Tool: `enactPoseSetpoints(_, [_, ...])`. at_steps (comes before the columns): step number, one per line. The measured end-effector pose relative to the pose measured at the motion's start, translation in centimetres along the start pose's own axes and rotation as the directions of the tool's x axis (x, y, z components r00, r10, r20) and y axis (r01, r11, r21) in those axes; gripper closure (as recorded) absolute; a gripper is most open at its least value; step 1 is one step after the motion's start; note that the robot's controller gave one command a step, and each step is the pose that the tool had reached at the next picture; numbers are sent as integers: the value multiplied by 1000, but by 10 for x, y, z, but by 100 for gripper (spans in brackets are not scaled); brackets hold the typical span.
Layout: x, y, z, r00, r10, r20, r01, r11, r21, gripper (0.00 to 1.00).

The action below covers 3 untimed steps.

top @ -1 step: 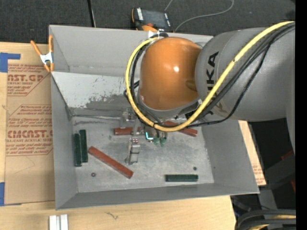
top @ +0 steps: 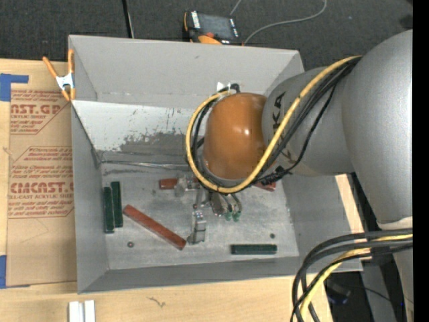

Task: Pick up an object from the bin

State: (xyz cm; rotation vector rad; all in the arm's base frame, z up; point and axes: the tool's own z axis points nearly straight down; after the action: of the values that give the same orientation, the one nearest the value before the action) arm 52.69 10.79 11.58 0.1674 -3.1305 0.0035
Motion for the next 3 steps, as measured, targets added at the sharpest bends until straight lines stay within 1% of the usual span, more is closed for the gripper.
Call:
enactPoseSetpoints(1, [43, 24, 47, 999, 39, 17, -39, 999, -5, 0])
enactPoseSetpoints(2, [44, 23, 46, 999, 38, 7, -38, 999, -3, 100])
enactPoseSetpoints(3, [1, 30, -89, 999, 30, 18, -30, 1000, -4, 100])
